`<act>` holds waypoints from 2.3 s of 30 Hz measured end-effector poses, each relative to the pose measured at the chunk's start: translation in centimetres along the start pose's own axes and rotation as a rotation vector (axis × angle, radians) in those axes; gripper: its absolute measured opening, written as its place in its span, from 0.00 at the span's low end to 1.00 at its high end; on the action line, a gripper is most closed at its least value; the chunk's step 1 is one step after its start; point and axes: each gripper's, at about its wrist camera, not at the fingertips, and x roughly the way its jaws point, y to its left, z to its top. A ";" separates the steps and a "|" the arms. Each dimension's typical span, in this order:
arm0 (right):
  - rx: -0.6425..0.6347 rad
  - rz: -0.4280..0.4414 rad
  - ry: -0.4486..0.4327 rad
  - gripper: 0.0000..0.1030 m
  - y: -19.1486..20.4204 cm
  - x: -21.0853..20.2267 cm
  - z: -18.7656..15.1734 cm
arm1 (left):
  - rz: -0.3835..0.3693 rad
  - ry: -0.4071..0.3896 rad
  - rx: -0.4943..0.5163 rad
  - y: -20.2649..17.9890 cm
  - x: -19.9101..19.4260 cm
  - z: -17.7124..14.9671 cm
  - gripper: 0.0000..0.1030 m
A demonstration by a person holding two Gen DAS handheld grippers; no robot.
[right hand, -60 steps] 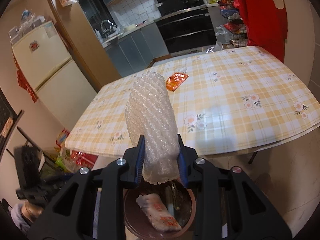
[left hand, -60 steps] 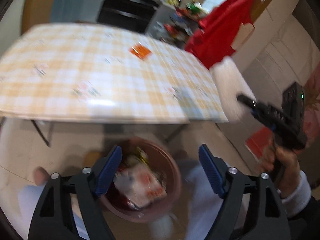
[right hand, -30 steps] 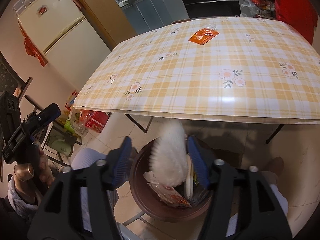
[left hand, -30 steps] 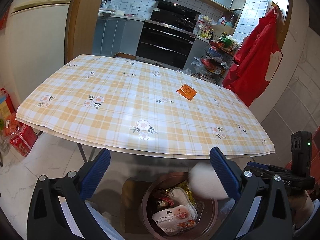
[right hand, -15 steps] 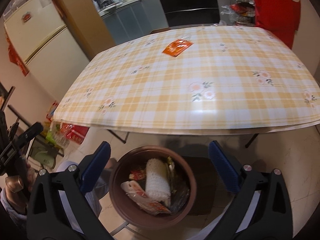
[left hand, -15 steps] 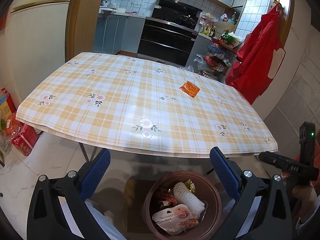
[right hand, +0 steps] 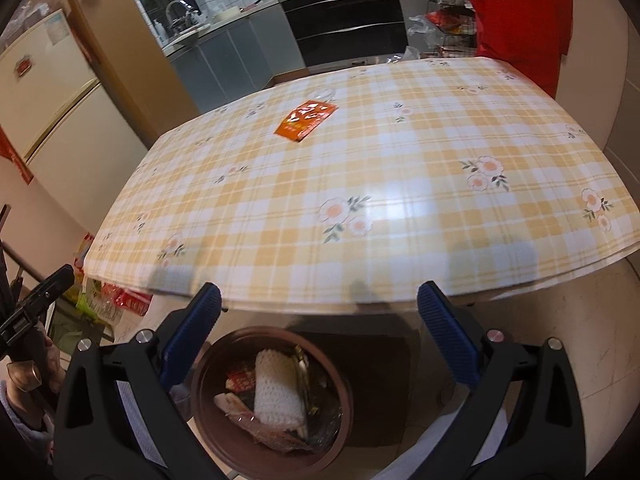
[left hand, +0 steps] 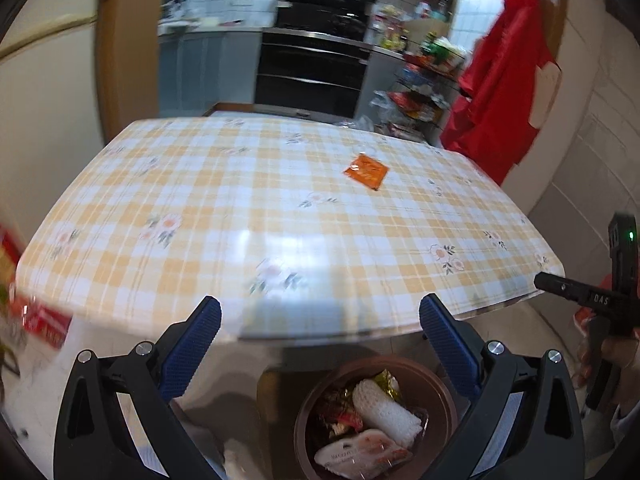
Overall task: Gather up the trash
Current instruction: 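Grasp the orange snack packet with the left gripper and lift it, then grasp the clear round lid with the right gripper while the left holds the packet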
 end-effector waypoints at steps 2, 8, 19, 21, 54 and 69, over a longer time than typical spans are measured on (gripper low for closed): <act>0.008 -0.008 -0.014 0.94 -0.7 0.4 0.8 | -0.027 0.005 0.068 -1.1 1.8 1.6 0.94; 0.029 -0.043 -0.025 0.94 -3.3 3.2 4.3 | -0.064 0.055 0.221 -4.1 9.5 7.0 0.94; 0.080 -0.098 -0.034 0.94 -9.7 9.2 10.9 | -0.124 0.157 0.369 -8.5 29.3 16.5 0.94; 0.080 -0.111 -0.031 0.94 -10.6 10.1 12.0 | -0.112 0.166 0.374 -8.7 32.0 17.5 0.94; -0.143 -0.048 -0.022 0.94 -6.4 20.3 22.9 | -0.168 0.159 0.228 -2.9 33.6 19.0 0.29; -0.327 -0.146 0.104 0.92 3.0 36.8 30.7 | -0.035 0.037 -0.028 9.7 26.6 18.4 0.29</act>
